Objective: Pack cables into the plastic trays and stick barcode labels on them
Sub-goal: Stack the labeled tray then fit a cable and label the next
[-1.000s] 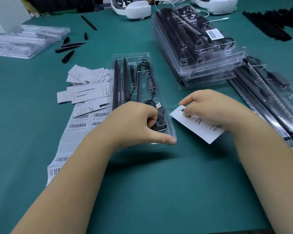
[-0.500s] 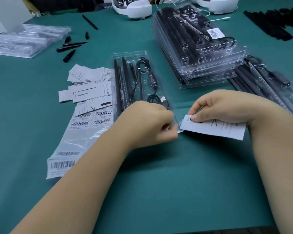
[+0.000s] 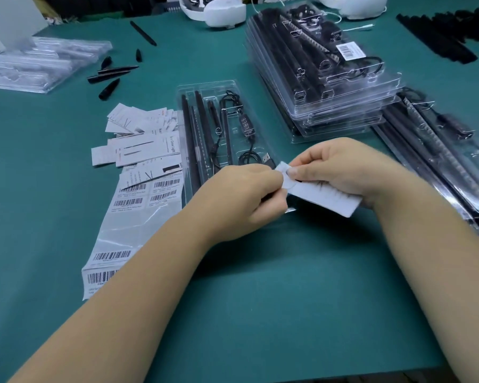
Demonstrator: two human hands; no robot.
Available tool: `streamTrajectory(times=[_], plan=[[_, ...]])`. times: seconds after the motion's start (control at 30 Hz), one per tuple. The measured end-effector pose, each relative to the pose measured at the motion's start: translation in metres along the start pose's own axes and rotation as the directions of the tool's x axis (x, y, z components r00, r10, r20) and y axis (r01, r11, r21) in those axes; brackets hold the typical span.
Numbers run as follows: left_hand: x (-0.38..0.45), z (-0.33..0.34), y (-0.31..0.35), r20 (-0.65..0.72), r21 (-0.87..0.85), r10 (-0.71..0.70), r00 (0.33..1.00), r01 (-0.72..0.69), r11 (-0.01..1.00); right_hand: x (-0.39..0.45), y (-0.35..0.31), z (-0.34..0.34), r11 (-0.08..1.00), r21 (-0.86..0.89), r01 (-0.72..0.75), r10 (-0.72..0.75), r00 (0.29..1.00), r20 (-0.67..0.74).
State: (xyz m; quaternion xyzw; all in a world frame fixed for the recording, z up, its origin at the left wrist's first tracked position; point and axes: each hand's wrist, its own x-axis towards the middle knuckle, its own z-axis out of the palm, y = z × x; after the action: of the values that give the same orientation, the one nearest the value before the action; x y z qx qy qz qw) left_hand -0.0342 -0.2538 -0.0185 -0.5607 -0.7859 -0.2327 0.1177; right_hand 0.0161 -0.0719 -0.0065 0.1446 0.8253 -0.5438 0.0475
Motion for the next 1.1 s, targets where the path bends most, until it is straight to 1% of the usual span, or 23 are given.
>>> streamTrajectory(times=[0.07, 0.13, 0.17, 0.23, 0.3, 0.37, 0.4, 0.43, 0.47, 0.5, 0.53, 0.57, 0.6, 0.73, 0.87, 1.0, 1.1], plan=[[-0.001, -0.001, 0.0, -0.002, 0.0, -0.002, 1.0, 0.002, 1.0, 0.006, 0.002, 0.015, 0.995, 0.086, 0.043, -0.03, 0.989, -0.142], [-0.001, -0.001, 0.0, 0.012, -0.004, -0.002, 1.0, 0.002, 1.0, 0.011, 0.003, 0.029, 0.99, 0.106, 0.092, -0.055, 0.949, -0.309], [-0.001, 0.0, 0.0, 0.017, -0.001, -0.001, 1.0, 0.001, 1.0, 0.013, 0.004, 0.035, 0.99, 0.092, 0.103, -0.063, 0.928, -0.367], [0.0, 0.002, 0.0, 0.033, 0.009, -0.003, 0.999, 0.003, 1.0, 0.015, 0.003, 0.042, 0.994, 0.063, 0.087, -0.054, 0.914, -0.403], [0.001, 0.004, 0.0, 0.059, 0.014, -0.008, 0.998, 0.008, 1.0, 0.015, -0.002, 0.039, 0.99, 0.122, 0.066, -0.019, 0.938, -0.346], [0.001, 0.004, -0.001, 0.066, 0.006, -0.003, 0.998, 0.003, 1.0, 0.009, -0.008, 0.024, 0.973, 0.223, 0.053, -0.008, 0.981, -0.195], [0.001, 0.003, -0.001, 0.065, -0.004, 0.003, 0.998, -0.002, 1.0, 0.004, -0.009, 0.014, 0.977, 0.202, 0.067, -0.044, 0.992, -0.119], [0.001, 0.002, -0.001, 0.065, -0.013, 0.006, 0.998, -0.006, 1.0, -0.001, -0.007, 0.004, 0.992, 0.094, 0.088, -0.083, 0.995, -0.056], [0.001, 0.001, -0.001, 0.065, -0.019, 0.007, 0.998, -0.006, 1.0, -0.007, -0.006, -0.006, 0.992, -0.074, 0.103, -0.103, 0.995, 0.013], [0.002, 0.001, -0.001, 0.064, -0.021, 0.006, 0.998, -0.004, 1.0, -0.013, -0.006, -0.012, 0.968, -0.228, 0.107, -0.086, 0.991, 0.099], [0.002, 0.002, -0.001, 0.061, -0.02, 0.002, 0.998, -0.001, 1.0, -0.017, -0.007, -0.014, 0.941, -0.321, 0.105, -0.045, 0.981, 0.187], [0.002, 0.002, -0.001, 0.055, -0.019, -0.004, 0.998, 0.005, 1.0, -0.019, -0.008, -0.014, 0.929, -0.356, 0.098, -0.004, 0.967, 0.254], [0.002, 0.003, -0.001, 0.048, -0.016, -0.009, 0.999, 0.009, 1.0, -0.019, -0.007, -0.011, 0.929, -0.358, 0.091, 0.013, 0.961, 0.278], [0.0, 0.004, -0.001, 0.026, -0.014, 0.002, 1.0, -0.002, 1.0, -0.012, -0.005, 0.0, 0.934, -0.336, 0.123, -0.061, 0.98, 0.188], [0.001, 0.002, 0.001, 0.0, -0.043, 0.007, 1.0, -0.007, 0.999, -0.011, -0.004, 0.001, 0.92, -0.342, 0.191, -0.14, 0.976, 0.168], [0.001, 0.002, 0.001, 0.015, -0.045, 0.012, 1.0, -0.012, 0.999, -0.006, -0.004, 0.003, 0.912, -0.334, 0.24, -0.229, 0.971, 0.072], [0.001, 0.003, 0.001, 0.006, -0.041, 0.005, 1.0, -0.004, 0.999, -0.001, -0.002, 0.006, 0.908, -0.315, 0.276, -0.278, 0.96, 0.04]])
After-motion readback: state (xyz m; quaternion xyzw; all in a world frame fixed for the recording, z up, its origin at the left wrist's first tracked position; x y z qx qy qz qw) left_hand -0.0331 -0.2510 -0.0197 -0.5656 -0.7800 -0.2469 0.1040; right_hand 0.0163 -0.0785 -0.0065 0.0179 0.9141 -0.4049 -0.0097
